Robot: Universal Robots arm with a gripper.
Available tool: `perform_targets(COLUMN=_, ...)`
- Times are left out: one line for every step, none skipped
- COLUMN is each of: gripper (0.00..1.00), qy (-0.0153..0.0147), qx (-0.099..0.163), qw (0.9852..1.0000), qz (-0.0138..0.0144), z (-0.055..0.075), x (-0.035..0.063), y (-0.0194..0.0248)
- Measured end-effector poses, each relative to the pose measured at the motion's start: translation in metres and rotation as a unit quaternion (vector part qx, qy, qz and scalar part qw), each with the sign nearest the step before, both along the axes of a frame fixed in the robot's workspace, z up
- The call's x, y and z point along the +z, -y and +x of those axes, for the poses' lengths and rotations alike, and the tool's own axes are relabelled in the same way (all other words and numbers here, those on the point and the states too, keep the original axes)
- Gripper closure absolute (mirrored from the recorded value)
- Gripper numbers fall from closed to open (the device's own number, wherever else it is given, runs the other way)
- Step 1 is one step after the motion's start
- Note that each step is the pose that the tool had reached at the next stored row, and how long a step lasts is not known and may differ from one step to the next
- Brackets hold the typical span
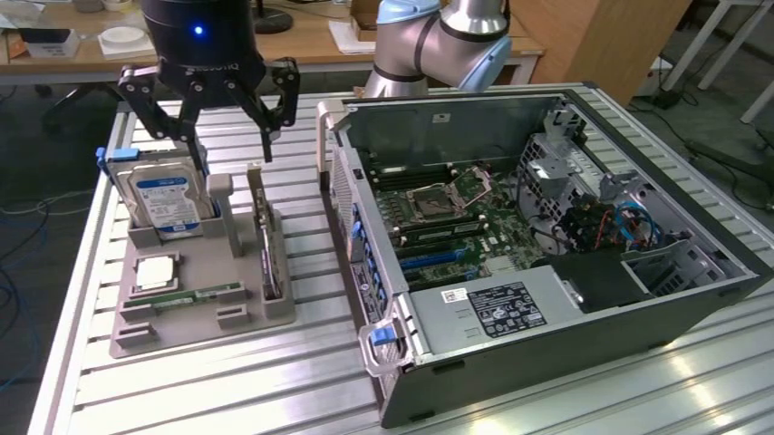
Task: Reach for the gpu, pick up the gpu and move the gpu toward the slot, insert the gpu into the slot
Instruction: 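Pick up the gpu and move the gpu toward the slot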
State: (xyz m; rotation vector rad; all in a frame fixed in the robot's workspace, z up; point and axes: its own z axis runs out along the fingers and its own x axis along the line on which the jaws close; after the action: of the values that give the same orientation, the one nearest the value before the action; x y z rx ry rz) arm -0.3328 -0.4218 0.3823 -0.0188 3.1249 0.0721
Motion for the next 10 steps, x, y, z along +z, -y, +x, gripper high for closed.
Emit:
perform_targets(gripper=0.29, qy=0.0000, qx=0.001, qw=1.0000, qz=0.0000, z=0.0000, x=-0.0002, y=0.0001)
perform_targets(gripper=0.29, qy=0.0000, qx=0.001, qw=1.0000, qz=0.0000, z=0.0000, x=-0.0003, y=0.0001)
perform_targets(gripper=0.29, qy=0.0000, qx=0.002, qw=1.0000, qz=0.0000, z=0.0000, x=-0.0004, y=0.0002)
perform_targets(gripper=0.29, qy=0.0000, qx=0.003, qw=1.0000, qz=0.0000, z=0.0000, x=-0.0005, y=0.0003)
perform_targets(gripper=0.29, qy=0.0000, qx=0.003, qw=1.0000, qz=0.0000, z=0.0000, x=-0.0007, y=0.0003)
perform_targets(gripper=0.29, qy=0.0000, qx=0.004, qw=1.0000, qz=0.0000, z=0.0000, x=-0.0008, y=0.0003)
perform_targets(gripper=0.29, qy=0.0000, qx=0.005, qw=1.0000, qz=0.0000, z=0.0000, x=-0.0009, y=0.0004)
perform_targets(gripper=0.29, qy=0.0000, qx=0.005, qw=1.0000, qz=0.0000, z=0.0000, x=-0.0010, y=0.0004)
perform_targets(gripper=0.29, qy=0.0000, qx=0.006, qw=1.0000, qz=0.0000, z=0.0000, x=-0.0011, y=0.0005)
perform_targets(gripper=0.29, qy=0.0000, qx=0.007, qw=1.0000, qz=0.0000, z=0.0000, x=-0.0012, y=0.0006)
